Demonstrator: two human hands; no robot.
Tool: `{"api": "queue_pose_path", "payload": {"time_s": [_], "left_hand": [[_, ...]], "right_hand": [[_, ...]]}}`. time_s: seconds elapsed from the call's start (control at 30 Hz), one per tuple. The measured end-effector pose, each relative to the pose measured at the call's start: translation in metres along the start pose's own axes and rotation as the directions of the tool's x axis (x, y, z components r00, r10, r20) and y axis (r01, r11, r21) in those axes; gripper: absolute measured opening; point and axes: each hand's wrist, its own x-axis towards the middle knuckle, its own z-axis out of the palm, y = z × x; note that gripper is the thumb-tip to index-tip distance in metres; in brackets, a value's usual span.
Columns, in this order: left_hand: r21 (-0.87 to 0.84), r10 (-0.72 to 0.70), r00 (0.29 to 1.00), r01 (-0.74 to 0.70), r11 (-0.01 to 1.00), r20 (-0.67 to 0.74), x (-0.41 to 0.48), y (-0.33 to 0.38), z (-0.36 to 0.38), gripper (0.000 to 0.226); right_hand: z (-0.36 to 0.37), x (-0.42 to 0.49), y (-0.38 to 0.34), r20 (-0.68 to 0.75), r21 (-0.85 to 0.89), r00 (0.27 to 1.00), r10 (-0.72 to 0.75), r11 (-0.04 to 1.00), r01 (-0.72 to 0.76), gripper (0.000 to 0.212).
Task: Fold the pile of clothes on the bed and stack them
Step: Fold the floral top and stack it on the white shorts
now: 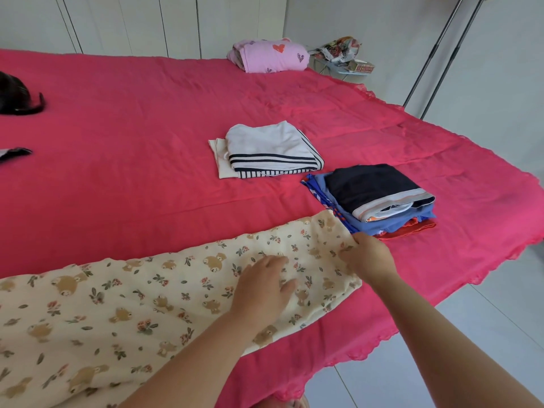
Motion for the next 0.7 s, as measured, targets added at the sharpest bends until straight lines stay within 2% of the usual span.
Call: {"api": "queue_pose_path", "payload": {"time_s": [0.07,0.17,0.2,0.27,0.3,0.33,0.37,0.43,0.47,0.53,0.6,0.7], "left_hand": [[-0.239,-0.124,0.992,0.112,0.964,-0.035,-0.003,0.000,-0.011,0.050],[-0.539,-0.289,0.957,0.261,0.801,0.034,-0.006,-0.001,-0.031,0.053],[-0.650,-0.333,0.940,0.296,0.700,0.070,-0.008,-0.002,-0.039,0.053],[-0.842,-0.408,0.892,0.366,0.397,0.196,-0.013,-0.010,-0.057,0.053],[-0.883,-0.421,0.864,0.400,0.246,0.275,-0.017,-0.017,-0.067,0.058],[-0.898,-0.414,0.849,0.416,0.143,0.328,-0.020,-0.028,-0.075,0.062],[-0.900,-0.402,0.843,0.426,0.092,0.358,-0.025,-0.040,-0.081,0.068],[-0.883,-0.399,0.828,0.462,0.089,0.393,-0.037,-0.061,-0.091,0.086],[-0.861,-0.432,0.812,0.490,0.138,0.393,-0.044,-0.070,-0.096,0.095],[-0.784,-0.523,0.794,0.525,0.332,0.310,-0.055,-0.081,-0.098,0.103],[-0.672,-0.565,0.795,0.544,0.502,0.222,-0.060,-0.087,-0.092,0.099],[-0.584,-0.556,0.822,0.514,0.628,0.126,-0.052,-0.086,-0.080,0.093]], "right_hand": [[0.005,-0.016,-0.021,-0.061,0.012,0.993,-0.106,0.994,0.106,0.029],[0.016,-0.048,-0.055,-0.113,0.033,0.960,-0.257,0.964,0.262,0.016],[0.021,-0.060,-0.067,-0.111,0.039,0.946,-0.306,0.949,0.312,0.014],[0.032,-0.085,-0.093,-0.076,0.052,0.913,-0.401,0.913,0.405,0.012],[0.040,-0.097,-0.105,-0.043,0.052,0.897,-0.440,0.895,0.442,0.011],[0.049,-0.109,-0.116,0.000,0.051,0.876,-0.482,0.875,0.481,0.011],[0.058,-0.121,-0.124,0.055,0.064,0.848,-0.527,0.849,0.524,0.015],[0.077,-0.144,-0.134,0.201,0.114,0.768,-0.608,0.793,0.598,0.027],[0.085,-0.154,-0.135,0.258,0.135,0.728,-0.635,0.770,0.623,0.034],[0.099,-0.167,-0.130,0.273,0.105,0.697,-0.663,0.741,0.663,0.046],[0.106,-0.170,-0.121,0.182,-0.017,0.736,-0.652,0.746,0.665,0.047],[0.105,-0.164,-0.106,0.129,-0.147,0.820,-0.557,0.807,0.571,0.053]]}}
